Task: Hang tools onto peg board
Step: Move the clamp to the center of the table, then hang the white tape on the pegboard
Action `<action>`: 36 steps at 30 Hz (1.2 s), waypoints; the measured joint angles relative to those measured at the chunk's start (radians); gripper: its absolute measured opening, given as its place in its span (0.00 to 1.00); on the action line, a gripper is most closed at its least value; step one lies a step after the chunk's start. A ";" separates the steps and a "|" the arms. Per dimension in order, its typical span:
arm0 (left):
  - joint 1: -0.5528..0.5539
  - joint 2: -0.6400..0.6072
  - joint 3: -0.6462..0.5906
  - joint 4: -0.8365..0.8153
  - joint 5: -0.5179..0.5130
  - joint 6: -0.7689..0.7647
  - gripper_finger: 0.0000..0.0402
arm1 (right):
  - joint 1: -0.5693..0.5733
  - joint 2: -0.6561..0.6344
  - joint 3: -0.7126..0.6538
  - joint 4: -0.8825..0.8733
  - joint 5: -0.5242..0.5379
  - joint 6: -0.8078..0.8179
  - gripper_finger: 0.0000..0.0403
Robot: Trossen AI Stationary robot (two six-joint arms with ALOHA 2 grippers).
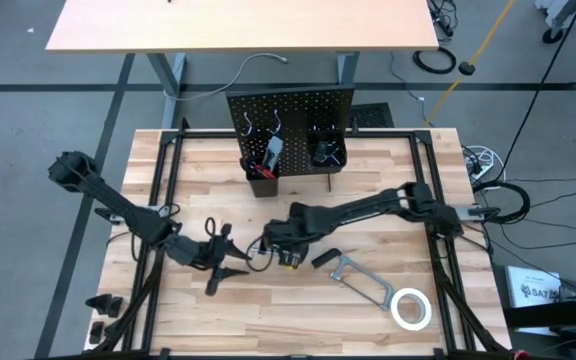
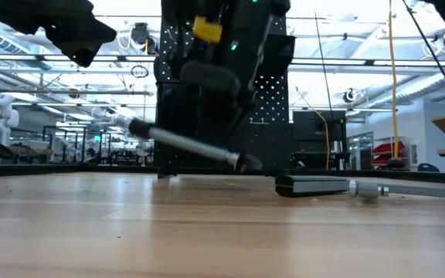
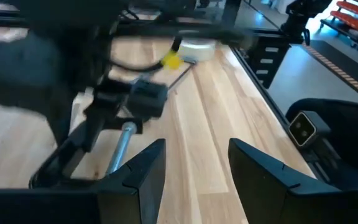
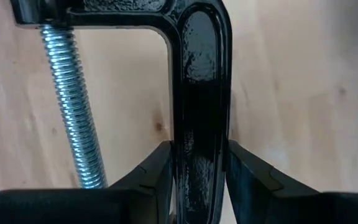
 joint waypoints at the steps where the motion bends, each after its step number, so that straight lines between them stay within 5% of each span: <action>1: -0.005 0.000 0.000 0.000 -0.003 0.000 0.44 | -0.006 0.017 0.016 -0.013 -0.017 0.002 0.27; 12: -0.011 0.000 0.000 0.003 -0.046 0.000 0.44 | -0.030 0.118 0.112 -0.102 -0.068 0.038 0.28; 23: -0.011 0.000 0.000 0.013 -0.050 0.000 0.44 | -0.027 0.108 0.180 -0.234 -0.070 0.034 0.80; 30: -0.011 0.000 0.000 0.010 -0.050 -0.008 0.44 | 0.065 -0.006 0.226 -0.497 0.010 0.105 0.86; 36: -0.011 0.000 0.000 0.008 -0.049 -0.019 0.44 | 0.233 -0.146 0.226 -0.640 0.120 0.320 0.85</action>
